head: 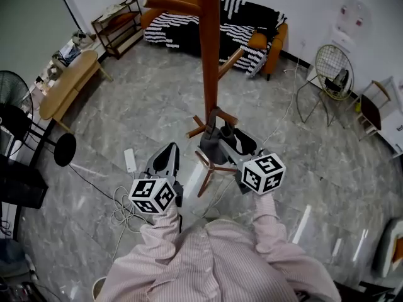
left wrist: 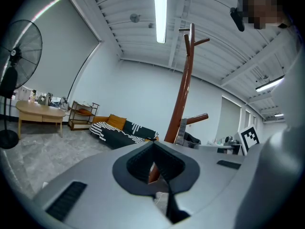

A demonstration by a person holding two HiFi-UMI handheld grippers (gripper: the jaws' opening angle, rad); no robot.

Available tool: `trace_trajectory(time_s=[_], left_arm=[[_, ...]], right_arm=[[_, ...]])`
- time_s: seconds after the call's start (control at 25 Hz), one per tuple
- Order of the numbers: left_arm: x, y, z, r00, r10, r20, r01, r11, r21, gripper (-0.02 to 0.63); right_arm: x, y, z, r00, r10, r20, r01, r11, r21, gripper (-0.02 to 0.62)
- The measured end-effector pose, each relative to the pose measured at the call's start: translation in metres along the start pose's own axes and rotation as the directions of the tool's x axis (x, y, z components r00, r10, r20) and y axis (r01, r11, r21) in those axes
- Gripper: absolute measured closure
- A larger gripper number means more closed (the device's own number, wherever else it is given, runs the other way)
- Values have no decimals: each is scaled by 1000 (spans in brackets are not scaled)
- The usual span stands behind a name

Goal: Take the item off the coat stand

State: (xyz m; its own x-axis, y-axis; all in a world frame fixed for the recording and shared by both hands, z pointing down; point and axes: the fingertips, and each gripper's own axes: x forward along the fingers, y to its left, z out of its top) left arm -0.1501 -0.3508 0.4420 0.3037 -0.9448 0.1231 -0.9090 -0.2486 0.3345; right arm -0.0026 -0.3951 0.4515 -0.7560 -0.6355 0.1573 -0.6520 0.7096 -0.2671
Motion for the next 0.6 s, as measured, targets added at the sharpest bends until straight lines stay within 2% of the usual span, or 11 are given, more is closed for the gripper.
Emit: trace_trajectory(time_s=[0.2,0.36,0.6], left_arm=[[1,5,-3,1000,2,-16,-2,1000,-6,604],[-2,8,-5,1000,-2,-27,2,1000,-7,604],[-5,9,-6,1000,-11,-26,11,1000,-8,604]], right_arm=[[7,2,-4,999,5,-33,-6,1000,-23,388],[10,5,-7,999,-6,-45,4,999,-37,468],[11,10,-9,999,-9,-50,6,998,-63,548]])
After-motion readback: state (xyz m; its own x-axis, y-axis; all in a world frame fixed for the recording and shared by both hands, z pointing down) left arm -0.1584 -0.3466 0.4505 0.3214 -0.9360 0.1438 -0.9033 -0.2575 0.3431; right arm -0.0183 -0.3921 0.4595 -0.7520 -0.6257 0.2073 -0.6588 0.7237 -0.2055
